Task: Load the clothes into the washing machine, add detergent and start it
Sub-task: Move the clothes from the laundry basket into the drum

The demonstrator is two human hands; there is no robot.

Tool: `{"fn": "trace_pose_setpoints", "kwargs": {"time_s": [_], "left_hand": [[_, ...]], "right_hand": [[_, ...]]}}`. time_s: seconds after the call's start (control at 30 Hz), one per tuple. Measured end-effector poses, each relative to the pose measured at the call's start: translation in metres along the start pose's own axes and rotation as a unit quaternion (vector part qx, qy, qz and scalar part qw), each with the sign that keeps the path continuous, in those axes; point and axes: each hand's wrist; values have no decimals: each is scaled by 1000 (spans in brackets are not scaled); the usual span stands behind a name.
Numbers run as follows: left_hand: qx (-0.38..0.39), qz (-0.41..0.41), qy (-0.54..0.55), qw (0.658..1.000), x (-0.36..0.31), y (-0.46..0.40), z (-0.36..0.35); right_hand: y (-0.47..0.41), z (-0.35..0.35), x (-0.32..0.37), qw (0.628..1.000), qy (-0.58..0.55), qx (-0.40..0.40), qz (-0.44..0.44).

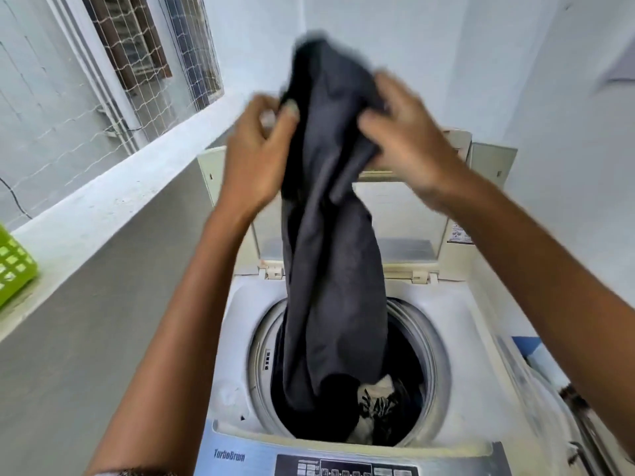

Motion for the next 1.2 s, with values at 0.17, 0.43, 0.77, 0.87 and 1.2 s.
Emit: {"fn": "trace_pose_setpoints", "kwargs": {"time_s": [0.17,0.43,0.77,0.87,1.2], "left_hand": [[328,320,-212,863,123,79,0],[483,501,-183,695,191,208,-8],[418,411,-54,808,141,208,-81],[397,384,-3,834,126,206,-113],[390,336,86,853,91,206,-265]], "right_hand": [[74,-35,-123,864,238,434,-89],[195,-46,-194,749,276,539,-267],[227,3,-178,877,182,318,-311],[234,27,-179,897,153,242,-336],[258,150,-216,919,65,46,-386]]}}
Point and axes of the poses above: each hand's wrist, its own y-axis away from the middle knuckle, its own z-axis out of the back of the hand, x = y × z, and after that the axes turned 14 degrees about y, right-handed
